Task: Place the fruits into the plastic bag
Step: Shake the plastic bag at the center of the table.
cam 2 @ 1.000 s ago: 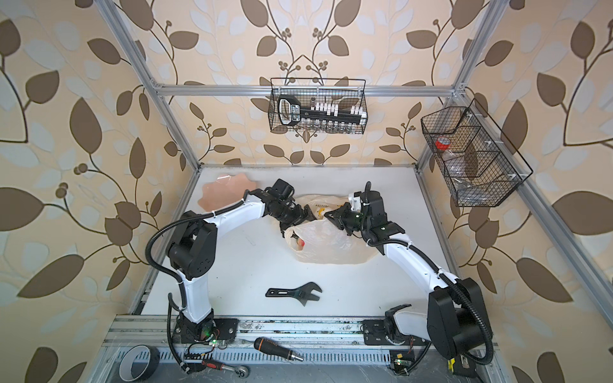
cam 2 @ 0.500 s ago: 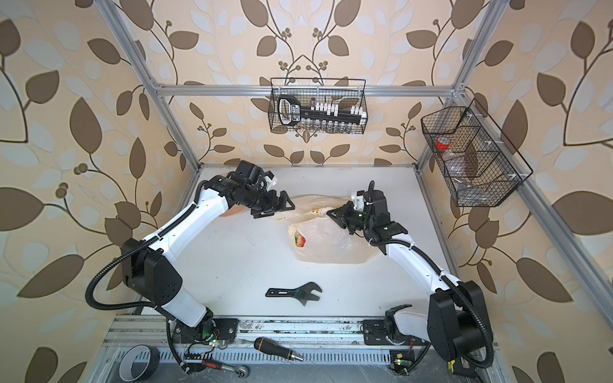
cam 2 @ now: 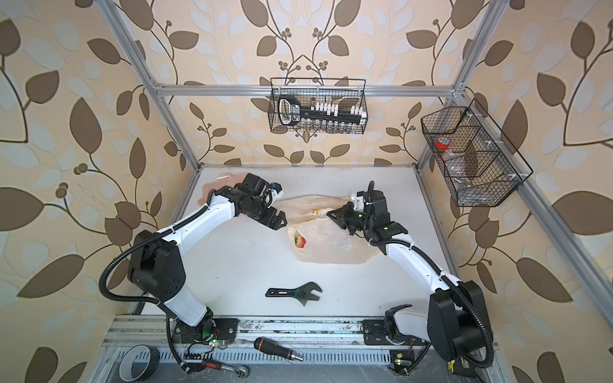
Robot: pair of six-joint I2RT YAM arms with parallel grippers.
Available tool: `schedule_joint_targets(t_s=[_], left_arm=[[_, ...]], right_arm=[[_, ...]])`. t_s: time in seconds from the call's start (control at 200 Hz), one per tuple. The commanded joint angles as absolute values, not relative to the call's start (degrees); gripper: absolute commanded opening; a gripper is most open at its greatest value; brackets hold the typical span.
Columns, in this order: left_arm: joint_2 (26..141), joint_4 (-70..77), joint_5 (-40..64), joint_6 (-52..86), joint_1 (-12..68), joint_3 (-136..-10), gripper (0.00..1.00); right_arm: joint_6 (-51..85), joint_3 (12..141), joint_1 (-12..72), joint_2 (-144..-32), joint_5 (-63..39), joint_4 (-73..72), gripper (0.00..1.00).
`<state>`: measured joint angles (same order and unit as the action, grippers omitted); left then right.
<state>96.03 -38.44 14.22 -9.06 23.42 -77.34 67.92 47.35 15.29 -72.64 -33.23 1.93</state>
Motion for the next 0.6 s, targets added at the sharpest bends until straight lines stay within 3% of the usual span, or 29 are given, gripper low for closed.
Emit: schedule_joint_targets(t_s=[0.0, 0.195, 0.275, 0.315, 0.385, 0.505, 0.595], left_arm=[[98.60, -30.64, 9.03, -17.11, 24.60, -77.45, 0.99], [104.94, -29.21, 6.63, -20.38, 24.88, -81.35, 0.98], [106.82, -28.85, 4.31, -21.02, 24.87, -81.78, 0.92], [107.59, -28.44, 3.18, -20.82, 24.87, -82.38, 0.83], [108.84, -28.88, 3.17, -19.88, 24.87, -84.51, 0.39], [109.86, -33.70, 6.03, -15.24, 24.79, -90.14, 0.02], [108.08, -38.19, 11.72, -10.45, 24.31, -92.95, 0.00]], right_arm=[[67.81, 47.19, 15.12, -71.54, -33.39, 3.07, 0.00], [67.68, 47.20, 14.77, -71.21, -33.49, 3.62, 0.00], [67.48, 47.16, 14.63, -70.90, -33.49, 4.11, 0.00], [67.25, 47.19, 14.61, -70.80, -33.49, 4.44, 0.00], [66.57, 47.26, 13.87, -70.67, -33.99, 5.00, 0.00], [63.31, 48.79, 10.53, -71.63, -35.37, 6.83, 0.00], [58.08, 52.56, 7.36, -74.72, -37.17, 12.73, 0.00]])
